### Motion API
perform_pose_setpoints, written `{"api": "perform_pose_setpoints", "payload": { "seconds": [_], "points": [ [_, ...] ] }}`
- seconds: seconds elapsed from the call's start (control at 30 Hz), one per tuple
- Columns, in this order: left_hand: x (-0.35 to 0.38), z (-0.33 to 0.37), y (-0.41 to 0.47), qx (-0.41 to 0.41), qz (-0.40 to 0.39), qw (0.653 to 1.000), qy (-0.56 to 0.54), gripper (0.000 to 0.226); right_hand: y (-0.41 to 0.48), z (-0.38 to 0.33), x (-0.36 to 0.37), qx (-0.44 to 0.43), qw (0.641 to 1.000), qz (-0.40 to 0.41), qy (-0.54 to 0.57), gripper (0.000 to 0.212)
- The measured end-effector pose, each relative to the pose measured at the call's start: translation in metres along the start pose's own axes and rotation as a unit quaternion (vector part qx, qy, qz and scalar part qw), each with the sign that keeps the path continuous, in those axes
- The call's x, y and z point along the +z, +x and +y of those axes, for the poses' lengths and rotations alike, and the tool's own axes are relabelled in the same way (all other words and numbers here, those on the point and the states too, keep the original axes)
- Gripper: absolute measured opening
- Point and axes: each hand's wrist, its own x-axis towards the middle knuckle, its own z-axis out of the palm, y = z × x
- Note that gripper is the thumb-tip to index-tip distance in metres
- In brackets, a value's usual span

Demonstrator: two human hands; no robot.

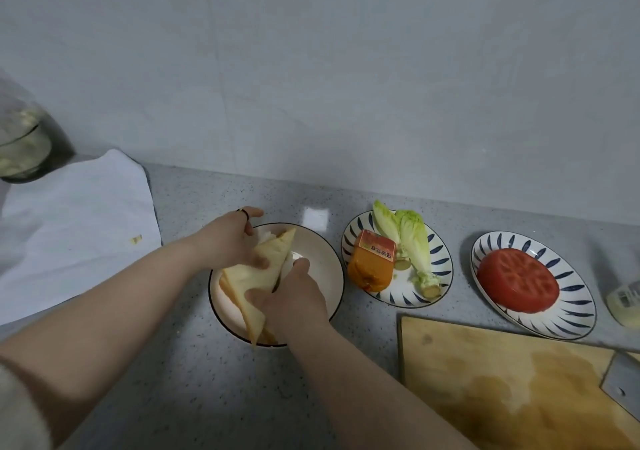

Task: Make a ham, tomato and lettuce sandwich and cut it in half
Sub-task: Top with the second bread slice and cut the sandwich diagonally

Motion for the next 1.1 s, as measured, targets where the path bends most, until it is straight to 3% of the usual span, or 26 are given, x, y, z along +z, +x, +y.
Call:
{"api": "perform_pose_setpoints", "payload": {
  "seconds": [0.2, 0.33, 0.43, 0.53, 0.67, 0.77, 1.0, 1.1],
  "points": [
    [0.009, -0.008, -0.017, 0.019, 0.091, 0.996, 0.007, 0.064, -0.017, 0.009, -0.017, -0.048, 0.997, 0.041, -0.05, 0.044],
    [0.012, 0.011, -0.043, 0.026, 0.224, 0.973, -0.056, 0.034, -0.045, 0.029, -0.059, -0.072, 0.993, 0.088, -0.045, 0.026],
    [0.016, 0.036, -0.073, 0.039, 0.25, 0.962, -0.101, 0.012, -0.08, 0.051, -0.099, -0.093, 0.986, 0.128, -0.057, 0.017],
    [0.029, 0.066, -0.105, 0.042, 0.221, 0.964, -0.141, 0.002, -0.121, 0.075, -0.14, -0.11, 0.983, 0.134, -0.065, 0.012],
    [0.069, 0.113, -0.147, 0.051, 0.153, 0.971, -0.174, 0.015, -0.172, 0.119, -0.193, -0.081, 0.985, 0.148, -0.039, 0.007],
    [0.109, 0.154, -0.171, 0.078, 0.086, 0.982, -0.15, 0.02, -0.206, 0.159, -0.229, -0.052, 0.984, 0.17, -0.009, 0.013],
    [0.204, 0.243, -0.188, 0.104, -0.011, 0.99, -0.091, 0.002, -0.263, 0.244, -0.267, 0.006, 0.979, 0.195, 0.058, 0.007],
    [0.232, 0.272, -0.186, 0.113, -0.029, 0.99, -0.082, 0.016, -0.272, 0.278, -0.271, 0.04, 0.973, 0.222, 0.054, 0.016]
  ]
}}
